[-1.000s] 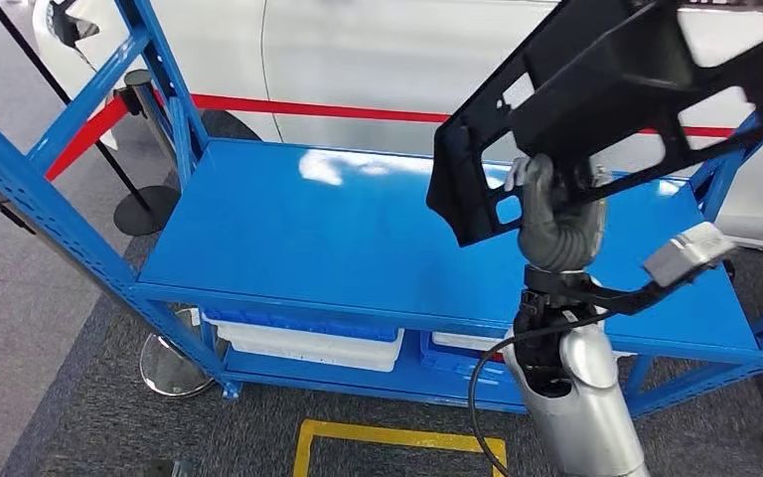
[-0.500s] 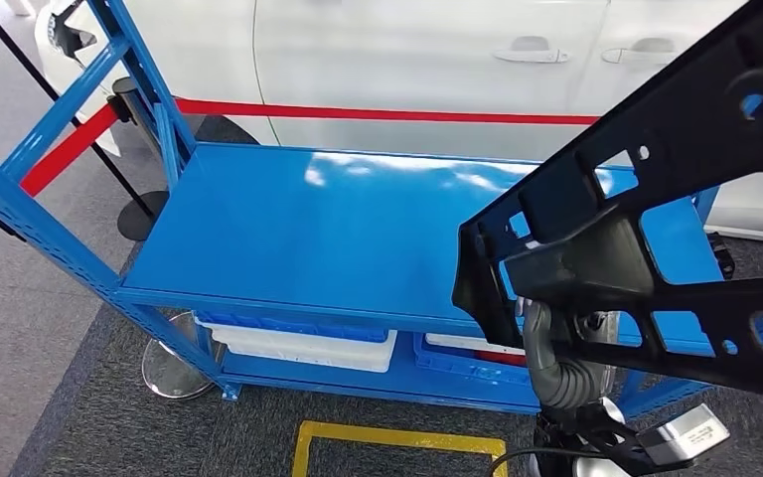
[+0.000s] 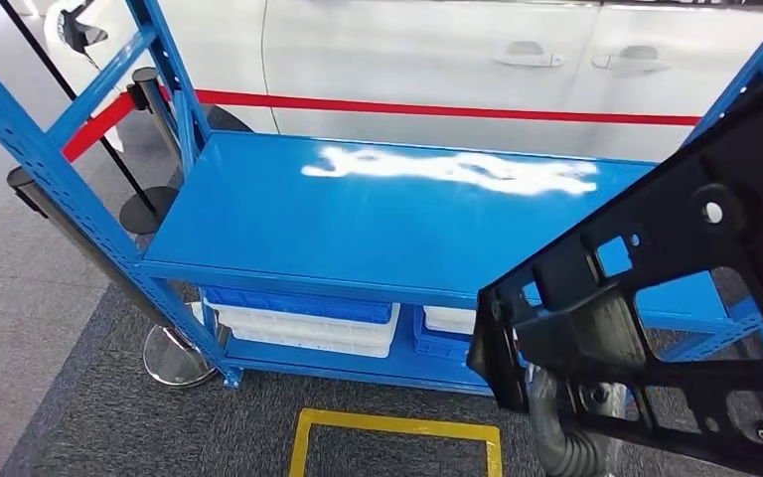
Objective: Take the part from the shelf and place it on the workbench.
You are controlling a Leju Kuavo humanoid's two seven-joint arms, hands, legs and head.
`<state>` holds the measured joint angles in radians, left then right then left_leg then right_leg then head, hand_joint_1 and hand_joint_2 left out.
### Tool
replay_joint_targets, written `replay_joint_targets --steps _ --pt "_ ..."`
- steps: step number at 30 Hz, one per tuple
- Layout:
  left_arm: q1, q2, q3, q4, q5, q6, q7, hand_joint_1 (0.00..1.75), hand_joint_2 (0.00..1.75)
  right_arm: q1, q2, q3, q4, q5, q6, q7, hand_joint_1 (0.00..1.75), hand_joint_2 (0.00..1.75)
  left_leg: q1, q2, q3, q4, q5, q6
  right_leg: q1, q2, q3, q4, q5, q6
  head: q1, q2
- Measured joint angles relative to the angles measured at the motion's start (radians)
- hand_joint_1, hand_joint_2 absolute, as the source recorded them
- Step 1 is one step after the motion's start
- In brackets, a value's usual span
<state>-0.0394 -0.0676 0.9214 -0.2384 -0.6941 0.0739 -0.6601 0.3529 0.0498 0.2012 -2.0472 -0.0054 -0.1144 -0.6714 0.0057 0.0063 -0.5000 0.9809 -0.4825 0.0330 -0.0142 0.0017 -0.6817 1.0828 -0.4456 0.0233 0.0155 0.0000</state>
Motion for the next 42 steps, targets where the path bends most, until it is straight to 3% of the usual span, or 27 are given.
replay_joint_targets --steps 2,3,4,5,7,9,11,13,14,16,18,19,20,22,24,25,26,28,29,30,32,33,34,36,38,40,42 --pt "0.000 0.000 0.009 -0.003 -0.002 -0.001 -0.004 0.00 0.00 0.021 0.013 -0.027 0.005 -0.009 0.011 0.000 1.75 1.75 -0.001 0.004 -0.029 0.001 0.023 0.006 -0.002 0.000 -0.027 0.118 -0.108 0.007 0.002 0.000" --pt "0.000 0.000 0.013 -0.004 -0.003 -0.002 -0.004 0.00 0.00 0.028 0.017 -0.038 0.008 -0.011 0.015 0.000 1.75 1.75 -0.002 0.005 -0.045 0.003 0.034 0.005 -0.003 0.000 -0.034 0.173 -0.137 0.010 0.002 0.000" --pt "0.000 0.000 0.015 -0.004 -0.005 -0.002 -0.004 0.00 0.00 0.035 0.022 -0.048 0.011 -0.012 0.018 0.002 1.75 1.75 -0.002 0.007 -0.061 0.007 0.044 0.003 -0.003 -0.001 -0.028 0.206 -0.142 0.013 0.002 0.000" --pt "0.000 0.000 0.018 -0.004 -0.007 -0.002 -0.004 0.00 0.00 0.041 0.028 -0.056 0.013 -0.010 0.021 0.004 1.75 1.75 -0.002 0.007 -0.078 0.012 0.054 0.001 -0.004 -0.001 -0.005 0.207 -0.125 0.015 0.002 0.000" --pt "0.000 0.000 0.025 -0.005 -0.013 -0.004 -0.004 0.00 0.00 0.051 0.042 -0.073 0.016 0.000 0.029 0.010 1.75 1.75 -0.001 0.008 -0.110 0.027 0.069 -0.007 -0.008 -0.002 0.090 0.108 -0.082 0.016 0.002 0.000" --pt "0.000 0.000 0.031 -0.008 -0.019 -0.008 -0.005 0.00 0.00 0.058 0.057 -0.088 0.016 0.009 0.035 0.015 1.75 1.75 -0.003 0.007 -0.131 0.041 0.081 -0.018 -0.005 0.000 0.182 -0.022 -0.086 0.006 0.001 0.000" --pt "0.000 0.000 0.035 -0.011 -0.026 -0.011 -0.005 0.00 0.00 0.067 0.070 -0.100 0.015 0.016 0.039 0.019 1.75 1.75 -0.003 0.005 -0.138 0.044 0.096 -0.031 0.001 0.002 0.206 -0.071 -0.099 -0.011 0.001 0.000" --pt "0.001 0.002 0.038 -0.013 -0.030 -0.012 -0.004 0.00 0.00 0.074 0.082 -0.111 0.015 0.020 0.043 0.023 1.75 1.75 -0.001 0.002 -0.142 0.044 0.101 -0.044 0.001 0.001 0.193 -0.074 -0.081 -0.028 0.002 0.000" --pt "0.003 0.002 0.039 -0.013 -0.032 -0.013 -0.004 0.00 0.00 0.076 0.087 -0.115 0.015 0.022 0.043 0.024 1.75 1.75 0.001 0.001 -0.149 0.057 0.080 -0.050 0.000 -0.001 0.182 -0.077 -0.068 -0.039 0.001 0.000" --pt "0.004 0.003 0.039 -0.014 -0.034 -0.014 -0.004 0.00 0.00 0.080 0.096 -0.120 0.015 0.022 0.044 0.025 1.75 1.75 0.006 -0.002 -0.173 0.139 -0.017 -0.058 -0.002 -0.003 0.156 -0.079 -0.043 -0.052 -0.005 0.000" --pt "0.003 0.004 0.039 -0.014 -0.037 -0.015 -0.004 0.00 0.00 0.084 0.102 -0.125 0.016 0.023 0.044 0.027 1.75 1.75 0.007 -0.002 -0.191 0.259 -0.105 -0.064 0.001 -0.003 0.124 -0.077 -0.019 -0.055 -0.008 0.000" --pt "0.003 0.004 0.039 -0.014 -0.039 -0.015 -0.004 0.00 0.00 0.087 0.105 -0.128 0.016 0.024 0.045 0.029 1.75 1.75 0.007 -0.002 -0.188 0.301 -0.114 -0.065 0.002 -0.003 0.107 -0.076 -0.006 -0.054 -0.008 0.000" --pt "0.002 0.004 0.039 -0.014 -0.042 -0.016 -0.004 0.00 0.00 0.089 0.107 -0.130 0.016 0.025 0.046 0.030 1.75 1.75 0.007 -0.002 -0.170 0.314 -0.099 -0.064 0.003 -0.003 0.089 -0.073 0.005 -0.052 -0.009 0.000" --pt "0.001 0.005 0.039 -0.015 -0.048 -0.017 -0.003 0.00 0.00 0.093 0.114 -0.137 0.016 0.029 0.048 0.033 1.75 1.75 0.006 -0.003 -0.086 0.240 -0.046 -0.057 0.003 -0.003 0.057 -0.065 0.027 -0.047 -0.009 0.000" --pt "-0.003 0.008 0.039 -0.018 -0.054 -0.018 -0.002 0.00 0.00 0.099 0.121 -0.143 0.016 0.031 0.050 0.034 1.75 1.75 0.002 -0.004 0.031 0.087 -0.049 -0.045 0.006 -0.004 0.036 -0.057 0.044 -0.039 -0.008 0.000" --pt "-0.005 0.009 0.039 -0.019 -0.058 -0.019 -0.001 0.00 0.00 0.101 0.126 -0.145 0.015 0.033 0.052 0.035 1.75 1.75 -0.002 -0.005 0.067 0.030 -0.062 -0.039 0.006 -0.005 0.033 -0.057 0.053 -0.034 -0.008 0.000" --pt "-0.006 0.010 0.039 -0.021 -0.061 -0.020 0.000 0.00 0.00 0.103 0.130 -0.147 0.015 0.034 0.055 0.037 1.75 1.75 -0.005 -0.005 0.084 -0.002 -0.072 -0.034 0.006 -0.007 0.032 -0.058 0.062 -0.027 -0.010 0.000" --pt "-0.006 0.011 0.040 -0.021 -0.068 -0.021 0.004 0.00 0.00 0.108 0.137 -0.151 0.016 0.036 0.061 0.040 1.75 1.75 -0.005 -0.001 0.074 -0.014 -0.056 -0.022 0.004 -0.006 0.028 -0.064 0.077 -0.014 -0.014 0.000" --pt "-0.005 0.011 0.040 -0.021 -0.071 -0.022 0.006 0.00 0.00 0.112 0.141 -0.154 0.015 0.037 0.064 0.041 1.75 1.75 -0.004 0.002 0.063 -0.018 -0.043 -0.015 0.003 -0.004 0.021 -0.056 0.063 -0.009 -0.015 0.000" --pt "-0.005 0.011 0.040 -0.021 -0.075 -0.023 0.008 0.00 0.00 0.115 0.143 -0.158 0.015 0.037 0.068 0.044 1.75 1.75 -0.001 0.005 0.050 -0.021 -0.028 -0.007 0.003 -0.002 0.010 -0.032 0.027 -0.004 -0.012 0.000" --pt "-0.005 0.010 0.040 -0.021 -0.082 -0.025 0.009 0.00 0.00 0.120 0.147 -0.165 0.015 0.033 0.083 0.049 1.75 1.75 -0.001 0.013 0.019 -0.022 -0.002 0.002 0.001 -0.001 -0.016 0.071 -0.081 0.003 -0.007 0.000" --pt "-0.004 0.010 0.040 -0.021 -0.087 -0.026 0.010 0.00 0.00 0.121 0.148 -0.168 0.016 0.028 0.093 0.052 1.75 1.75 -0.002 0.018 0.003 -0.019 0.009 0.003 0.000 -0.001 -0.026 0.134 -0.120 0.006 -0.006 0.000" --pt "-0.004 0.010 0.040 -0.021 -0.090 -0.028 0.010 0.00 0.00 0.122 0.149 -0.170 0.016 0.022 0.103 0.053 1.75 1.75 -0.003 0.025 -0.012 -0.015 0.019 0.003 0.000 -0.001 -0.028 0.184 -0.133 0.010 -0.005 0.000" --pt "-0.004 0.010 0.041 -0.021 -0.097 -0.029 0.010 0.00 0.00 0.124 0.150 -0.173 0.016 0.012 0.118 0.053 1.75 1.75 -0.003 0.041 -0.045 -0.002 0.035 -0.001 -0.003 -0.005 0.010 0.196 -0.095 0.014 -0.005 0.000" --pt "-0.005 0.010 0.041 -0.021 -0.101 -0.029 0.011 0.00 0.00 0.125 0.154 -0.174 0.016 0.007 0.123 0.054 1.75 1.75 -0.004 0.056 -0.074 0.019 0.044 -0.008 -0.004 -0.033 0.108 0.082 -0.061 0.016 -0.004 0.000" --pt "-0.005 0.009 0.041 -0.021 -0.104 -0.029 0.011 0.00 0.00 0.126 0.158 -0.175 0.016 0.005 0.127 0.054 1.75 1.75 -0.007 0.071 -0.089 0.037 0.049 -0.017 0.001 -0.068 0.187 -0.035 -0.078 0.004 -0.004 0.000" --pt "-0.006 0.010 0.041 -0.021 -0.108 -0.030 0.011 0.00 0.00 0.129 0.163 -0.178 0.015 0.005 0.133 0.055 1.75 1.75 -0.009 0.089 -0.093 0.043 0.059 -0.029 0.008 -0.067 0.195 -0.067 -0.086 -0.017 -0.006 0.000"
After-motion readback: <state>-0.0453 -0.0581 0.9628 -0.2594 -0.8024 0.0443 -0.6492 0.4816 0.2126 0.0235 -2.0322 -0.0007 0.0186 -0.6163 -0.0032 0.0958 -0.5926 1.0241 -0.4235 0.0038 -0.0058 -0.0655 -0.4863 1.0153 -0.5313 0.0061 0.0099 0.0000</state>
